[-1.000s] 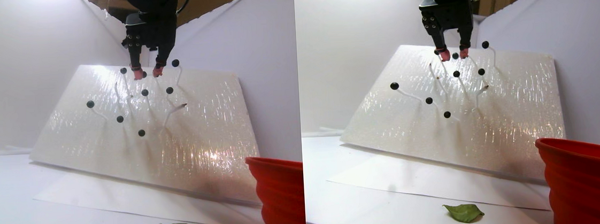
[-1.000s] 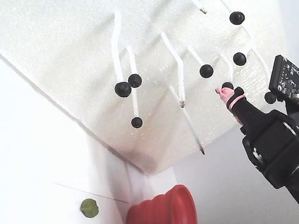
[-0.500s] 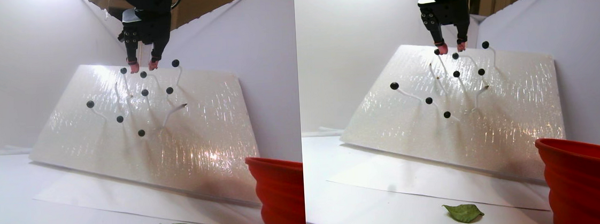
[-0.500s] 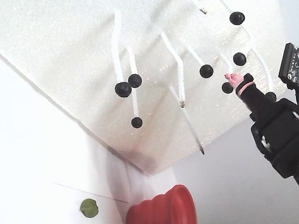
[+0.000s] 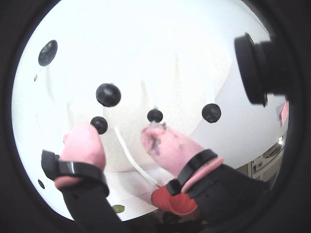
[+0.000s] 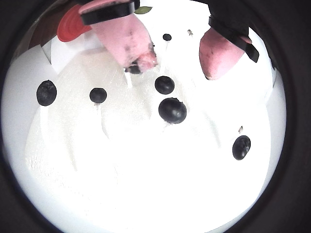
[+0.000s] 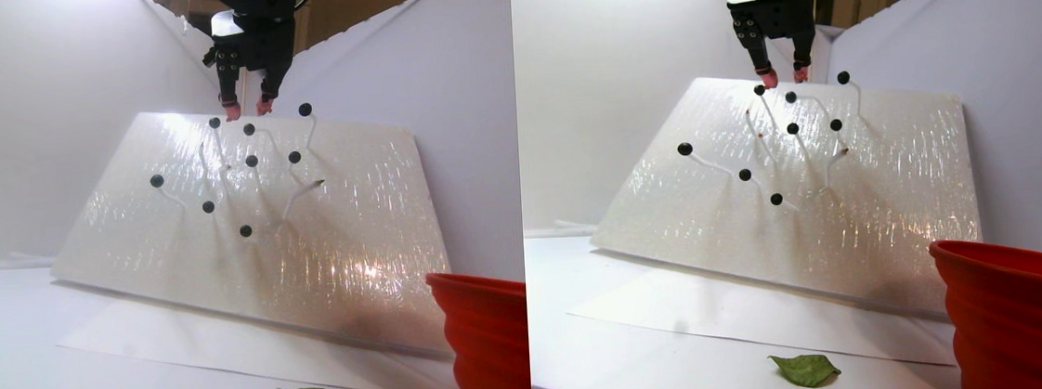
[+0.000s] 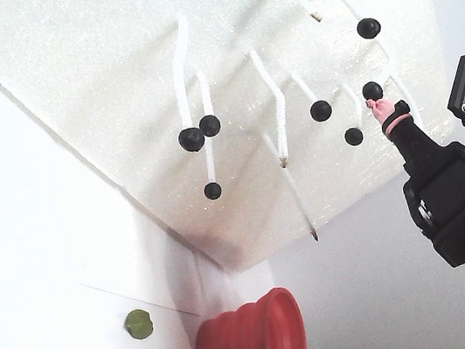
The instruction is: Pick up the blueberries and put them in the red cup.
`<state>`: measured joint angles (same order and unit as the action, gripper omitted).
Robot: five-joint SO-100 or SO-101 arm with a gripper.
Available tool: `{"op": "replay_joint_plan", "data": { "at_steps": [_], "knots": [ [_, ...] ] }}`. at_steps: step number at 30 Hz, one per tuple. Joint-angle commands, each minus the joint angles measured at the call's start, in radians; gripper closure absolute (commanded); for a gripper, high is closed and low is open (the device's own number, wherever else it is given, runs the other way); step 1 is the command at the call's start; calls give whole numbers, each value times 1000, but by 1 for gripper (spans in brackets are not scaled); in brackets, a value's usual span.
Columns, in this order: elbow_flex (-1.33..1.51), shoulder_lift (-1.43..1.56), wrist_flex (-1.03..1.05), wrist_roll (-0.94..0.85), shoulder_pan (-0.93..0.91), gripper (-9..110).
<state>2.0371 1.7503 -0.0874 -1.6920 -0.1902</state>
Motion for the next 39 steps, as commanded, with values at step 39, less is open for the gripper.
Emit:
{"op": "replay_joint_plan", "data": {
  "at_steps": [39],
  "knots": [
    [-281,-166,-80,11,-31,83]
  ]
}}
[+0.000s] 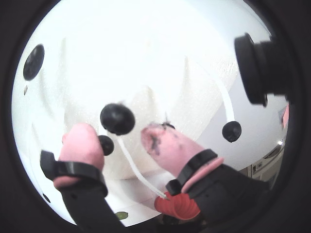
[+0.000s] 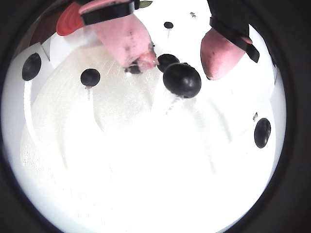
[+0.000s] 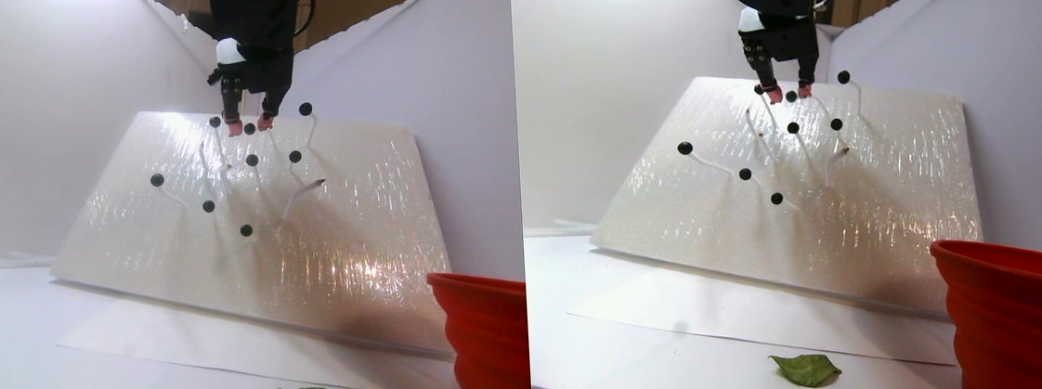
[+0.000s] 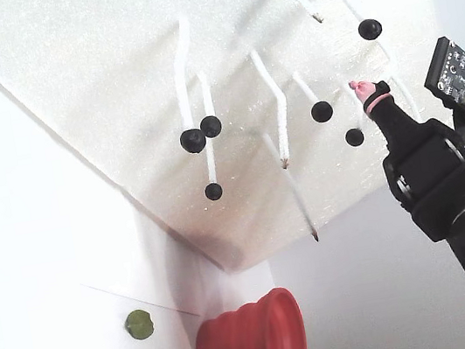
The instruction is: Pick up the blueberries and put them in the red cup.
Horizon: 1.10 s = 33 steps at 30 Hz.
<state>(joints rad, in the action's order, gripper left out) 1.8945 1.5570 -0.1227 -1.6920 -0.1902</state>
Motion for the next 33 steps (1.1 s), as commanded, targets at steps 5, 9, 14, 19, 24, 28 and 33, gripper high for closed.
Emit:
{"op": "replay_joint_plan", "data": {
  "at_steps": [5,9,14,19,24,28,33],
  "knots": [
    [-152,15,-48,21,-29,83],
    [-156,8,-52,26,-29,83],
    [-160,-2,-58,32,-29,83],
    [-166,-14,-67,38,-29,83],
    [-166,-14,-69,46,-28,83],
    [-163,-17,-71,46,-28,83],
    [-163,-18,-71,49,-28,84]
  ]
}}
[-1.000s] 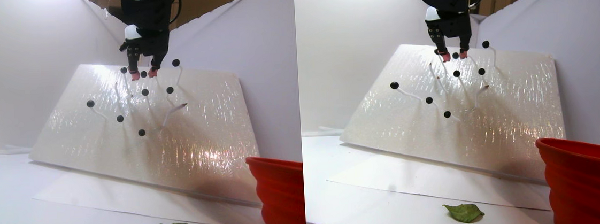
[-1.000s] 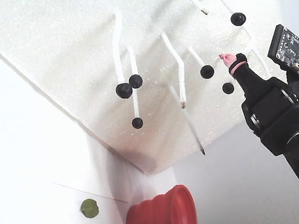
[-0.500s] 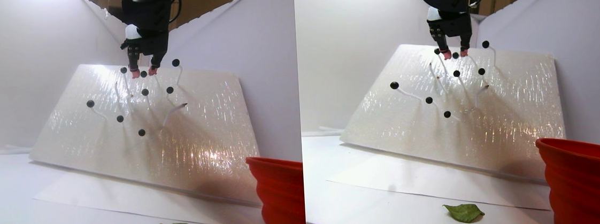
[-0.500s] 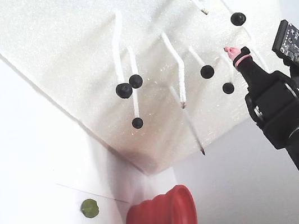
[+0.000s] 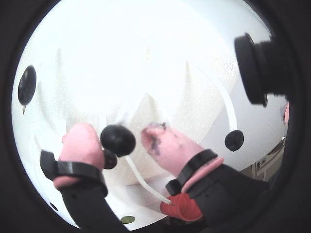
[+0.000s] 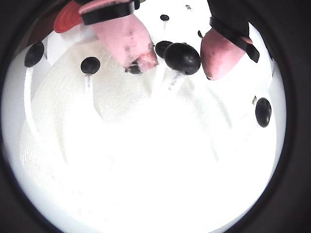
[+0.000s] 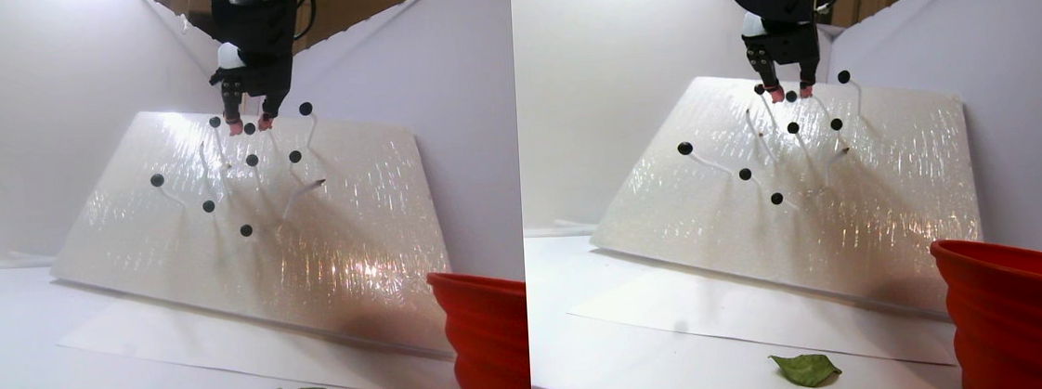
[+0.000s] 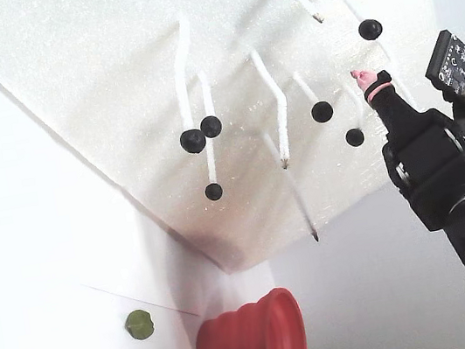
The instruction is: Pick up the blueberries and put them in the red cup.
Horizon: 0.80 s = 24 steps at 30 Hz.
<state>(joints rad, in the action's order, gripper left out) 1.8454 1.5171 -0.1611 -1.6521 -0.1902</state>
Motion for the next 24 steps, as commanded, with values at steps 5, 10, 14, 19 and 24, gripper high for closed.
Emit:
{"op": "replay_joint_plan", "data": {
  "at_steps": [5,10,14,19,24],
  "knots": [
    [-109,21,-32,9,-26,86],
    [-112,17,-32,6,-28,88],
    [-112,15,-32,5,-28,89],
    [-103,21,-32,5,-28,90],
    [-81,43,-32,0,-26,90]
  ]
}}
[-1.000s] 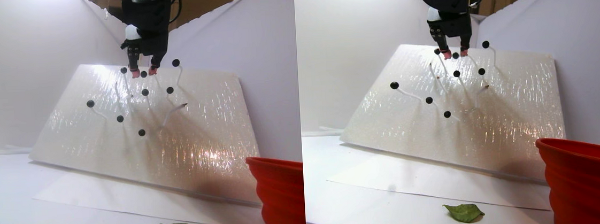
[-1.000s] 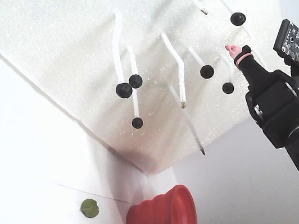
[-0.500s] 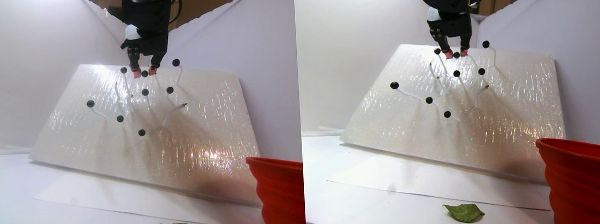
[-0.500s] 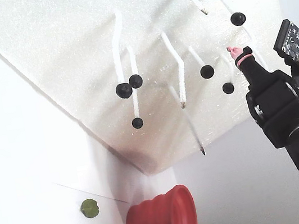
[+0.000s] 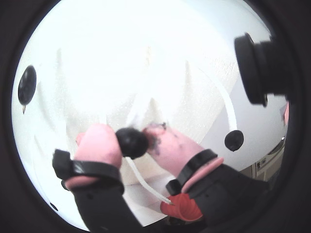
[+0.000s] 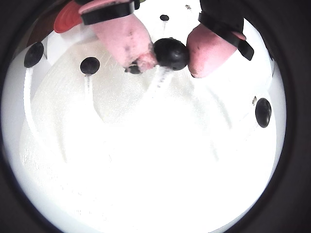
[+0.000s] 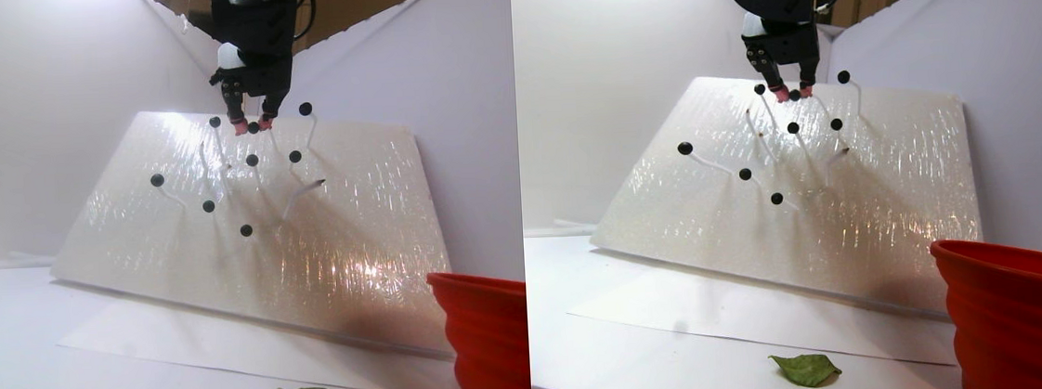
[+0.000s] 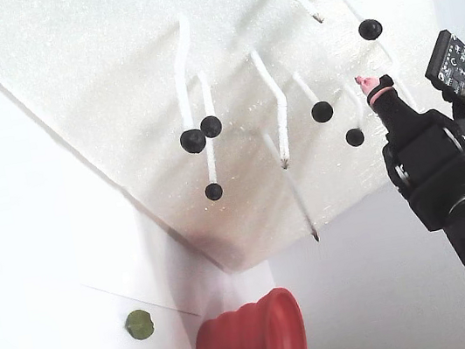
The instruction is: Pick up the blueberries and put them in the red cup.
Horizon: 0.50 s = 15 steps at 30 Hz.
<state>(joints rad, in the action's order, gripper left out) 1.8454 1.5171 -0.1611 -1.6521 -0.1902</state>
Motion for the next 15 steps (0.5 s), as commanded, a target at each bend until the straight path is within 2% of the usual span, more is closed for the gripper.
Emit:
{"op": "replay_joint_plan", "data": {
  "at_steps": [1,15],
  "knots": [
    [-72,51,-31,-2,-26,90],
    [23,166,15,-8,-18,90]
  ]
}}
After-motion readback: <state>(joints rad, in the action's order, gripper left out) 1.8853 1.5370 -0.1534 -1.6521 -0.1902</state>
